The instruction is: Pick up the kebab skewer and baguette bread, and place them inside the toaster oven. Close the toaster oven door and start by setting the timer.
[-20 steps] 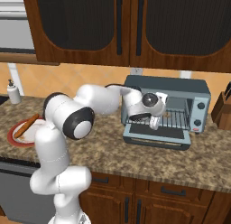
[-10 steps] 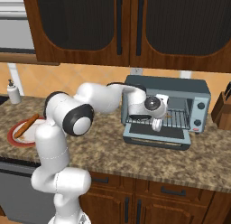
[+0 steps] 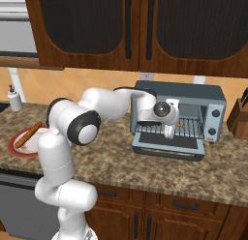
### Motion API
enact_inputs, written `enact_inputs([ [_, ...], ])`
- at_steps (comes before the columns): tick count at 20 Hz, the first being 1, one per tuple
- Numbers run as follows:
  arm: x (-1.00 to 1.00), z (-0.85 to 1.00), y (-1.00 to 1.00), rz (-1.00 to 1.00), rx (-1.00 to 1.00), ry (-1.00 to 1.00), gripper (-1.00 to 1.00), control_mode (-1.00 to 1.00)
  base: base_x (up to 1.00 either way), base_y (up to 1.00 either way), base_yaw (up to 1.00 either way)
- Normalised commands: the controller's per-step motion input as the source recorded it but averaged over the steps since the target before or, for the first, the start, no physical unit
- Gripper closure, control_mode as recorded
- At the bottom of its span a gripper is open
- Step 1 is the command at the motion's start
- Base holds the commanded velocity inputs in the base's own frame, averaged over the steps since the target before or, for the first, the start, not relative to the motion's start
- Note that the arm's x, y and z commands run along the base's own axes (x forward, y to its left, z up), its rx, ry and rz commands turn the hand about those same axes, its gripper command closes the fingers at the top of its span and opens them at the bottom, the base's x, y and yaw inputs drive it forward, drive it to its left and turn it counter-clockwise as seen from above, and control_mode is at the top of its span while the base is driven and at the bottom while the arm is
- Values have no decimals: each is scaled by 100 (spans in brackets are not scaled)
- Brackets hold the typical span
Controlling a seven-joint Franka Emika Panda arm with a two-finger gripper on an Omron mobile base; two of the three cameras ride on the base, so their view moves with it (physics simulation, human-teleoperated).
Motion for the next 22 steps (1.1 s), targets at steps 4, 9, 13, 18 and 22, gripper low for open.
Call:
enact_inputs([
  [4,0,0,0,1,-5,0,-100,-100,0,0,0],
  [9,0,13,0,1,-5,0,-100,-100,0,0,0],
  [13,-33,20,0,1,-2,-5,-100,-100,0,0,0],
  [18,-9,14,0,0,0,-4,-100,-100,0,0,0],
  [22,-21,31,5,0,0,-1,-100,-100,0,0,0],
])
